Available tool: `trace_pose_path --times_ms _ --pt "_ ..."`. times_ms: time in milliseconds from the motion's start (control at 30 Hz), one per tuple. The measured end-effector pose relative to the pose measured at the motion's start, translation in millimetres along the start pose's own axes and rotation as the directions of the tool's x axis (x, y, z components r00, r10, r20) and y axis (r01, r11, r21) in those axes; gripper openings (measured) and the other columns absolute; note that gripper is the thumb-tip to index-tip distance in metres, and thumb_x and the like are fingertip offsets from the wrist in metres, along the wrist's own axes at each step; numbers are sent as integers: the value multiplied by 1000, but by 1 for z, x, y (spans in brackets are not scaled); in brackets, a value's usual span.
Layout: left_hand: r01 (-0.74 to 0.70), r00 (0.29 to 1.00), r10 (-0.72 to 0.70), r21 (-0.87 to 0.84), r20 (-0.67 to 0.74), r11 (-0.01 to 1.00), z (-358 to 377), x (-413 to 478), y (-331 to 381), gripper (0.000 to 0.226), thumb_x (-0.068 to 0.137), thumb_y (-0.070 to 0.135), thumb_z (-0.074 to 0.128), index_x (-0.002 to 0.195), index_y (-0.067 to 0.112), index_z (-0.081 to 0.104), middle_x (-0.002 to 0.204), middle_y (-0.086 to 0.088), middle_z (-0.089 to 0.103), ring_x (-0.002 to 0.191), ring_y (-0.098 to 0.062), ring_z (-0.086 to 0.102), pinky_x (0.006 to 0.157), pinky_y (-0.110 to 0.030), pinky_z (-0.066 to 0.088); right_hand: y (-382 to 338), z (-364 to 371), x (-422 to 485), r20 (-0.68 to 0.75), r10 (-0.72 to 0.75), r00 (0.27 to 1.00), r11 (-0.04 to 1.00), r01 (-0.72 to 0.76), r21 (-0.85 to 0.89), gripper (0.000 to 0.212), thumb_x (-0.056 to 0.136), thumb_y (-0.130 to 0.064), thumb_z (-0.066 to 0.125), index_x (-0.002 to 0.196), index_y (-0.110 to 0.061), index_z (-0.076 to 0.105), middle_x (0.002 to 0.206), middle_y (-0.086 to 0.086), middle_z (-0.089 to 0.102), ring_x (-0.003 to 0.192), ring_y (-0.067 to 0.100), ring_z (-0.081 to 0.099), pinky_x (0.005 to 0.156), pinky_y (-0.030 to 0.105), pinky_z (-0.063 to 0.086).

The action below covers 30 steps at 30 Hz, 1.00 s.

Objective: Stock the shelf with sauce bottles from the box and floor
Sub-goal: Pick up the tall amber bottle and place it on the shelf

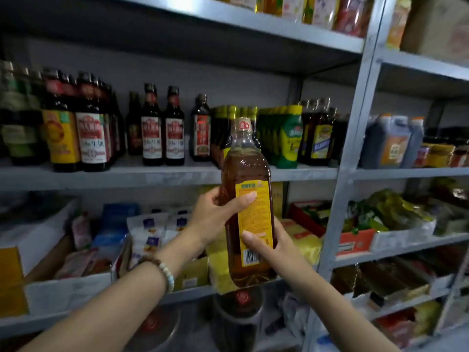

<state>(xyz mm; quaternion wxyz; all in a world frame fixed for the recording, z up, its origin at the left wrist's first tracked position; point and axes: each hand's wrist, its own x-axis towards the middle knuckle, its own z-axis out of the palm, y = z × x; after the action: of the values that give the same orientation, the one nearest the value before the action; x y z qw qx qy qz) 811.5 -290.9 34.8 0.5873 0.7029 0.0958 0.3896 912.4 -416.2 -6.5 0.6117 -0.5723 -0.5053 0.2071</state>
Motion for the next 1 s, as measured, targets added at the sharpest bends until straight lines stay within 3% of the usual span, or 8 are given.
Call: trace_pose_path --times_ms 167,267,400,533,600,700,867,1000 --pt "-77 994 79 -35 70 996 37 20 56 45 66 47 74 103 22 66 97 3 74 91 -14 70 69 -21 54 -36 -35 2 -105 -75 992 995 82 63 24 72 -49 69 94 -40 69 95 -10 74 87 9 71 65 16 52" --pt "-69 983 77 -52 165 996 52 31 74 70 55 63 75 112 25 59 103 5 72 97 -14 68 75 -24 55 -48 -56 8 -60 -47 997 985 56 161 46 61 -60 72 96 -31 73 97 0 75 90 18 71 67 23 55" --pt "81 953 -11 -217 302 973 69 49 78 97 41 67 81 120 14 59 114 -12 68 104 -28 65 88 -41 53 -53 -73 19 98 46 994 950 -74 303 65 56 -66 75 104 -23 74 111 8 71 102 24 68 76 28 56" --pt "43 976 20 -283 217 958 75 76 81 85 45 58 84 114 14 63 107 -11 70 98 -28 67 89 -44 51 -62 -89 36 58 36 998 981 -47 190 50 73 -69 57 109 -37 69 113 -5 70 107 13 65 82 25 55" --pt "-31 992 54 -194 116 980 75 91 83 74 48 59 81 110 22 64 101 -2 73 96 -21 69 86 -40 53 -66 -91 49 -20 -54 998 997 55 49 62 72 -67 64 126 -36 56 122 -5 66 112 13 63 89 34 54" --pt "-100 993 106 -122 46 987 74 113 88 69 44 62 81 101 27 62 92 3 74 83 -13 71 68 -28 56 -68 -85 67 -107 -149 983 989 145 -40 64 71 -55 74 127 -30 53 116 -1 68 103 15 67 79 29 57" --pt "-76 957 102 -107 272 991 57 152 84 78 59 68 68 123 25 51 115 0 68 103 -18 66 86 -36 52 -59 -85 97 -108 -105 989 956 130 265 60 62 -58 76 109 -22 71 112 9 71 105 25 66 93 42 50" --pt "-12 939 77 -190 335 982 59 157 59 88 54 72 69 122 18 53 107 -7 71 96 -25 69 81 -37 56 -43 -81 114 -10 -74 997 923 72 379 62 60 -66 74 110 -30 71 120 5 68 115 21 62 89 33 53"
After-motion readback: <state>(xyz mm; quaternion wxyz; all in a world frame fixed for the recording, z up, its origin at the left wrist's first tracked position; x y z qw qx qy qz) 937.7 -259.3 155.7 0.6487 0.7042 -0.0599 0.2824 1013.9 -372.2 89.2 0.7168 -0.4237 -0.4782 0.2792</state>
